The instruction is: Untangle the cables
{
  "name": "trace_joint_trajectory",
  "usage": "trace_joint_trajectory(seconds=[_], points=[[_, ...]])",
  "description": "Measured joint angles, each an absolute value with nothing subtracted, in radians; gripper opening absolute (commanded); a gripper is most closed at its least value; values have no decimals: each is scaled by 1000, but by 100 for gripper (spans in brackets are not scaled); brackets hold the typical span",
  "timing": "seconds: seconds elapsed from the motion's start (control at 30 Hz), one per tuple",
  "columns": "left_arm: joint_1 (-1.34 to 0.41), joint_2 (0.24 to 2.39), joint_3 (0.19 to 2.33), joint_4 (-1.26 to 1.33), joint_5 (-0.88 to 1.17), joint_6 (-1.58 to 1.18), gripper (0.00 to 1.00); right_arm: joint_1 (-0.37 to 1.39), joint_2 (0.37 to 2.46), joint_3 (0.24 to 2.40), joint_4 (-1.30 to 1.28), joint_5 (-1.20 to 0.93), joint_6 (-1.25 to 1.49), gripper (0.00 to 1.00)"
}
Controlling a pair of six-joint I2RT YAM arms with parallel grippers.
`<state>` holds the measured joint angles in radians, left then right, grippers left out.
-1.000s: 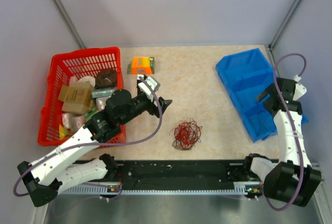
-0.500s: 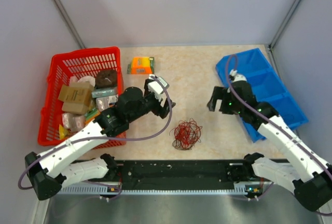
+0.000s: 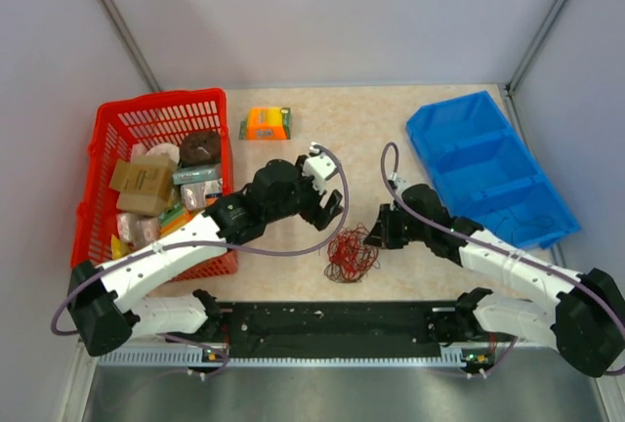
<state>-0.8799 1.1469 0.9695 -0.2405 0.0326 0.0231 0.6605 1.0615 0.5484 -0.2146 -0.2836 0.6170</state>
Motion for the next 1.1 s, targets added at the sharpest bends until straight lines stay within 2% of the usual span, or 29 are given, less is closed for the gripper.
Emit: trace_joint_trajectory(seconds=[0.13, 0.33, 0.47, 0.67, 0.8, 0.9, 1.1], points=[[-886, 1203, 979, -242, 68, -33, 94, 660, 1053, 545, -201, -301, 646, 0], [-885, 1375, 1043, -282, 136, -159, 93, 661, 912, 574, -191, -368, 706, 0], [-885, 1459, 1066, -312, 212, -216, 87, 665, 836, 578, -118, -419, 776, 0], [-885, 1505, 1074, -352, 237, -266, 85, 675, 768, 616, -131, -429, 844, 0], [-885, 1511, 1075, -368, 207, -286, 81, 679, 699, 765, -216, -376, 843, 0], [-885, 1520, 1083, -379, 181, -292, 72, 679, 654, 896, -263, -324, 823, 0], [-884, 1537, 1094, -398, 132, -295, 61, 679, 598, 1100, -294, -275, 787, 0]])
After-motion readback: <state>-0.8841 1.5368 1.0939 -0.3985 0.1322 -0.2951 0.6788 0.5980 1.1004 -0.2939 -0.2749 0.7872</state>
